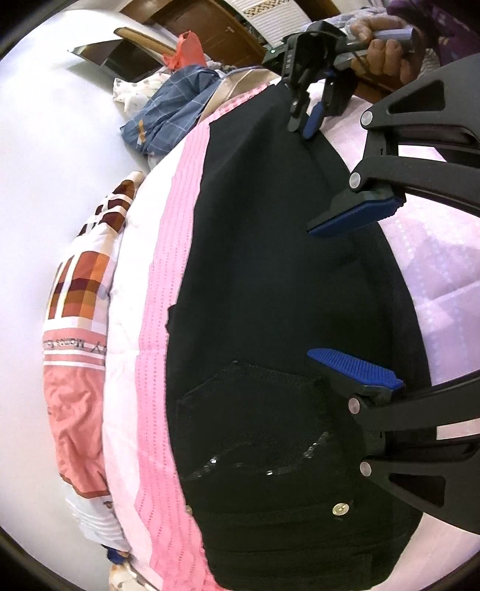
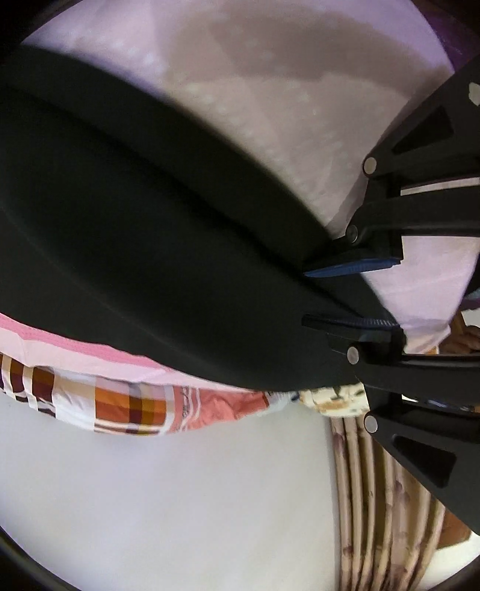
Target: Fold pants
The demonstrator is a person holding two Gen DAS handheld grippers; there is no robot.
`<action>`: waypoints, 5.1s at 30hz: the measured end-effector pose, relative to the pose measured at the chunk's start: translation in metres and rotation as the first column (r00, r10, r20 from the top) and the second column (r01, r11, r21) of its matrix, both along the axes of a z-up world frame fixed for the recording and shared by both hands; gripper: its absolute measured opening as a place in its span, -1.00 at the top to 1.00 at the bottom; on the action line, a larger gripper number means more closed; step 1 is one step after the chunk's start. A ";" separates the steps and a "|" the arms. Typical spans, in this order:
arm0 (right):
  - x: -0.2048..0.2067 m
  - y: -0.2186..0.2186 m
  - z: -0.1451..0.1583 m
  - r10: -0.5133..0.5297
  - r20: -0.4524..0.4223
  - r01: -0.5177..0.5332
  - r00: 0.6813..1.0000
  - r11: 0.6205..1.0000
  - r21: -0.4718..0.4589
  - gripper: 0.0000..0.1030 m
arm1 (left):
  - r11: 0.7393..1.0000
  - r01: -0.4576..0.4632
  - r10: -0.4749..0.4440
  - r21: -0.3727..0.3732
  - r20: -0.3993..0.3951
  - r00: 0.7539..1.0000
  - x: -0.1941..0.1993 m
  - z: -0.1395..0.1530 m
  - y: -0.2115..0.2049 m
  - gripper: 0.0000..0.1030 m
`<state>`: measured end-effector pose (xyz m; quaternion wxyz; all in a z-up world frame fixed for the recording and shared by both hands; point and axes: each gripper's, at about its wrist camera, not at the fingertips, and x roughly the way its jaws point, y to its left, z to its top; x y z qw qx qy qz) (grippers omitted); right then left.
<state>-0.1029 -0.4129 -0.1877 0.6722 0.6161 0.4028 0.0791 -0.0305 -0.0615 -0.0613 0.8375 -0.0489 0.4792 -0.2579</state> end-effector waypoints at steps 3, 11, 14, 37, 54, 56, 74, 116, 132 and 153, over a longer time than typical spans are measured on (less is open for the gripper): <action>0.007 0.009 0.005 0.007 -0.005 -0.008 1.000 0.999 -0.044 0.49 | 1.000 -0.016 0.016 -0.008 -0.023 1.000 -0.002 -0.007 0.003 -0.23; 0.013 0.029 0.006 0.042 -0.011 -0.043 0.999 0.992 -0.122 0.87 | 0.998 -0.055 0.052 -0.039 -0.086 0.995 0.001 -0.018 0.012 -0.23; 0.002 0.028 0.005 0.037 -0.013 -0.038 0.999 0.996 -0.079 0.88 | 0.999 -0.051 0.049 -0.019 -0.081 0.995 0.001 -0.013 0.016 -0.23; 0.055 0.129 0.052 0.457 0.119 -0.456 0.882 0.889 -0.032 0.23 | 0.990 -0.140 0.140 -0.004 -0.069 0.988 -0.001 -0.011 0.063 -0.31; 0.258 0.195 0.083 0.857 0.031 -0.612 0.514 0.392 -0.687 0.24 | 0.993 -0.110 0.114 0.050 -0.081 0.990 -0.005 -0.023 0.051 -0.31; 0.265 0.202 0.070 0.870 -0.007 -0.641 0.494 0.359 -0.679 0.30 | 0.993 -0.108 0.113 0.055 -0.089 0.990 -0.004 -0.023 0.050 -0.31; 0.285 0.228 0.078 0.841 -0.013 -0.498 0.542 0.308 -0.810 0.92 | 0.992 -0.101 0.107 0.073 -0.074 0.992 -0.010 -0.025 0.052 -0.33; 0.020 0.300 0.064 0.847 -0.222 -0.154 0.483 -0.167 -0.974 0.62 | 0.967 -0.251 0.246 -0.038 -0.118 0.962 -0.010 -0.017 0.129 -0.35; 0.008 0.318 0.064 0.843 -0.290 -0.033 0.454 -0.309 -0.950 0.44 | 0.968 -0.246 0.239 -0.039 -0.129 0.962 -0.012 -0.016 0.130 -0.38; 0.015 0.320 0.067 0.866 -0.262 -0.082 0.426 -0.252 -0.964 0.52 | 0.968 -0.241 0.231 -0.061 -0.145 0.962 -0.011 -0.018 0.132 -0.44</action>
